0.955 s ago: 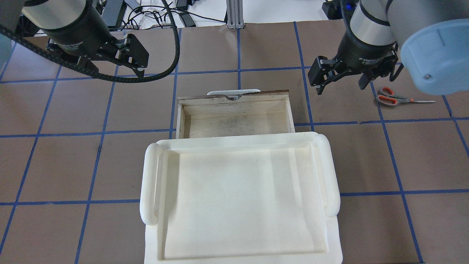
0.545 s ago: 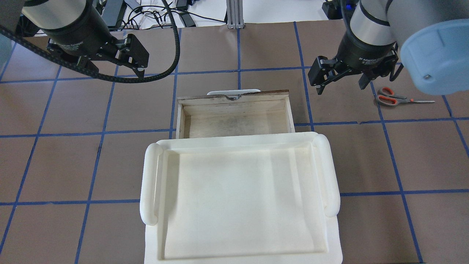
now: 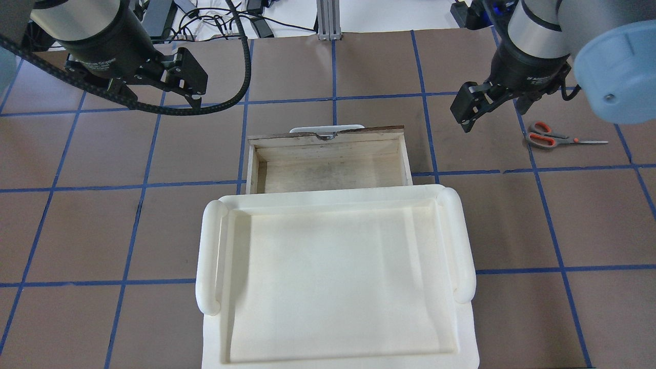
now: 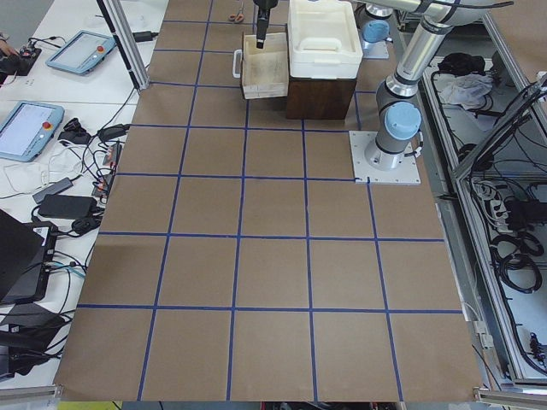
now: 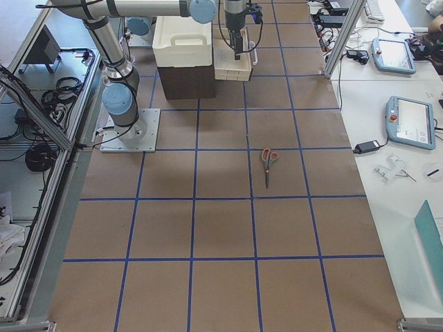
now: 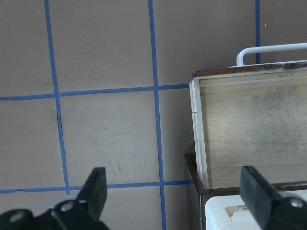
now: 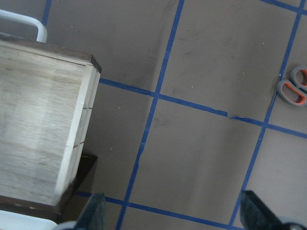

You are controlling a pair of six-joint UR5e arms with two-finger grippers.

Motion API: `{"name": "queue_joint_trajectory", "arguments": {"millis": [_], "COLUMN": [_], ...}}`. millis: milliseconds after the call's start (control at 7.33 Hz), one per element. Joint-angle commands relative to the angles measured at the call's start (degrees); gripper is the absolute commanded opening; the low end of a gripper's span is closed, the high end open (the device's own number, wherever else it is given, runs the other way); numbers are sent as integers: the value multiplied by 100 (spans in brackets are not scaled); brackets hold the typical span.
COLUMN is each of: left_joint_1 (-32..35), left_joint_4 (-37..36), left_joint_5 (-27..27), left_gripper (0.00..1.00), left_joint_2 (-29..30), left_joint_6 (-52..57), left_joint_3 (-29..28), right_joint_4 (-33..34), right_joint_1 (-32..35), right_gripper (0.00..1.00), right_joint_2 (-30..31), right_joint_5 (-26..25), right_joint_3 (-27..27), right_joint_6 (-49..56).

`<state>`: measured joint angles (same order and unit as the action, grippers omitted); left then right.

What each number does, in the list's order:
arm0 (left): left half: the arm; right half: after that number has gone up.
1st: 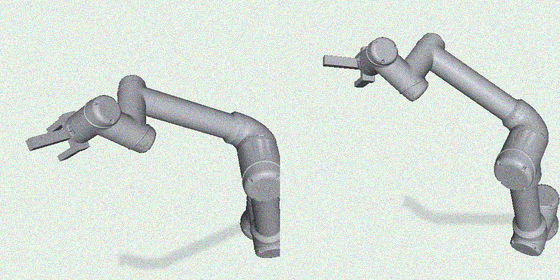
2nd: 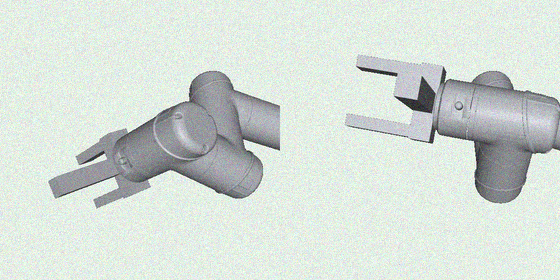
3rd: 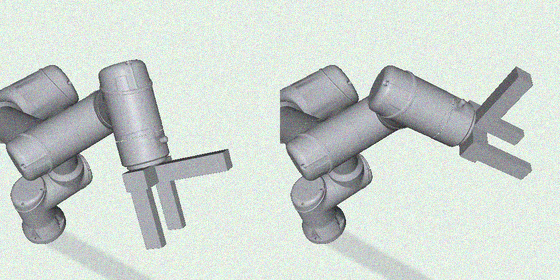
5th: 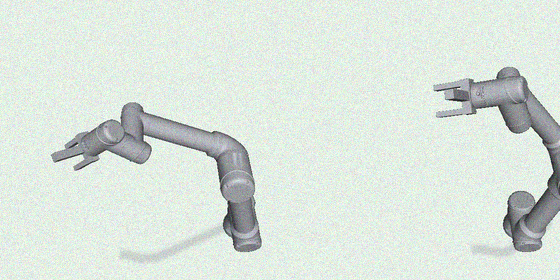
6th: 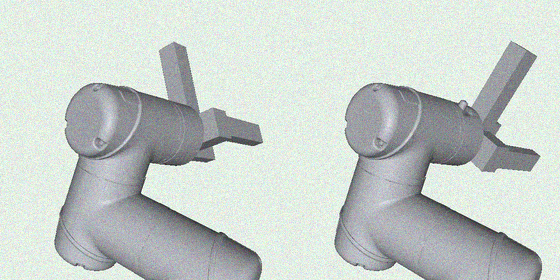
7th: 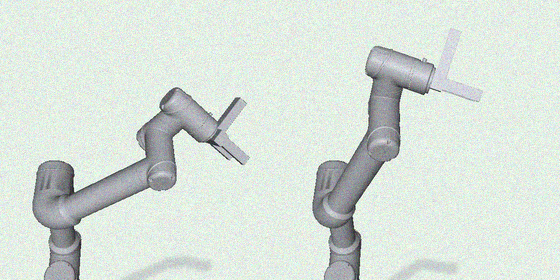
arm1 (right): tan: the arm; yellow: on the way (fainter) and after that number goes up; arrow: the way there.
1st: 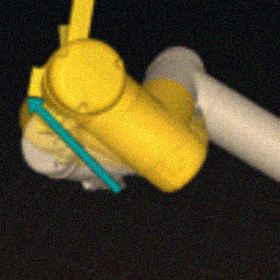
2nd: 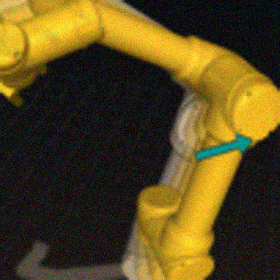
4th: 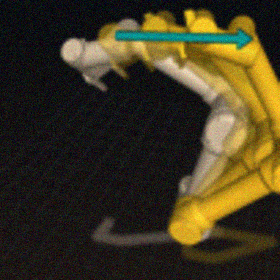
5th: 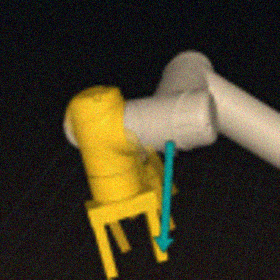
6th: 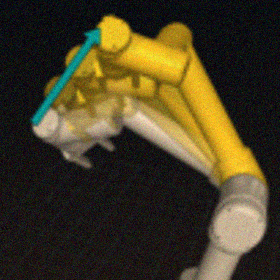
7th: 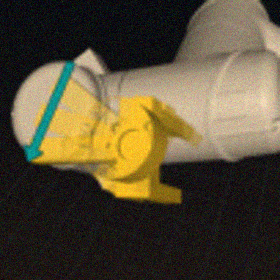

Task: Put scissors in drawer and close it
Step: 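Move the right gripper over the grey-and-orange scissors beside the drawer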

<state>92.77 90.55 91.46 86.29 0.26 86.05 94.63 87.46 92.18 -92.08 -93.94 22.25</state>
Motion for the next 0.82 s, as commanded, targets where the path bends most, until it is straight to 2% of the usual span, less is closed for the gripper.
{"name": "queue_joint_trajectory", "arguments": {"millis": [0,273,545,682], "left_joint_1": [5,5,-4,5], "left_joint_4": [7,7,24,24], "left_joint_5": [3,12,4,3], "left_gripper": [100,100,100,100], "left_joint_2": [-7,-7,-16,-16], "left_joint_6": [0,0,0,0], "left_joint_3": [0,0,0,0], "right_joint_4": [3,81,1028,1057], "right_joint_1": [-1068,-1625,-1880,-2160], "right_gripper": [100,100,100,100], "right_joint_2": [-182,-366,-963,-1279], "right_joint_5": [120,67,-47,31], "right_joint_3": [-10,-10,-10,-10], "right_joint_6": [2868,4596,6451,6789]}}
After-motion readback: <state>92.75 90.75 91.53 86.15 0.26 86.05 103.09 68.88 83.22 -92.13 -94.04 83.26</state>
